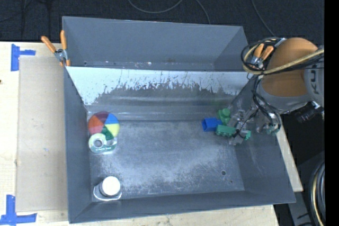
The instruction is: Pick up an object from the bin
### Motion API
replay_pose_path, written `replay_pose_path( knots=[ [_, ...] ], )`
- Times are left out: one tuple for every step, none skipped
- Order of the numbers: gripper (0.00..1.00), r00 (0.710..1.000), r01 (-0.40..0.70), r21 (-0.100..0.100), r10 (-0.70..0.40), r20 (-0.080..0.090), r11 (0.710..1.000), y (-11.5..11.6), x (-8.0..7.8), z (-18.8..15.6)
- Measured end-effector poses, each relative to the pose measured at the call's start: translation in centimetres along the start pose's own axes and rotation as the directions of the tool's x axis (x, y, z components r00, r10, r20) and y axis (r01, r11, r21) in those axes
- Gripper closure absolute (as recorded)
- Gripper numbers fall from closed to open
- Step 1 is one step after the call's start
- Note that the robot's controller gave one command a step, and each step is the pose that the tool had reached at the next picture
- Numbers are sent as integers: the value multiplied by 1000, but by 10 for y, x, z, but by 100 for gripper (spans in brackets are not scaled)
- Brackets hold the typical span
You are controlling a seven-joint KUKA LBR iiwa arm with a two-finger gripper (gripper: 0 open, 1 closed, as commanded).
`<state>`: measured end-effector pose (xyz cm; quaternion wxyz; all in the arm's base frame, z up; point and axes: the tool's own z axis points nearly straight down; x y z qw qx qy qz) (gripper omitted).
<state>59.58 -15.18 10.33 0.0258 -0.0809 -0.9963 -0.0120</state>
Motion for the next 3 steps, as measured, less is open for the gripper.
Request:
replay_pose_path(
  knots=[
    [100, 1000, 0, 0, 0, 1, 1000, 0, 1, -18],
    [100, 1000, 1, 0, -1, 4, 1000, 0, 0, -28],
    [100, 1000, 1, 0, -1, 5, 1000, 1, 1, -36]
  ],
)
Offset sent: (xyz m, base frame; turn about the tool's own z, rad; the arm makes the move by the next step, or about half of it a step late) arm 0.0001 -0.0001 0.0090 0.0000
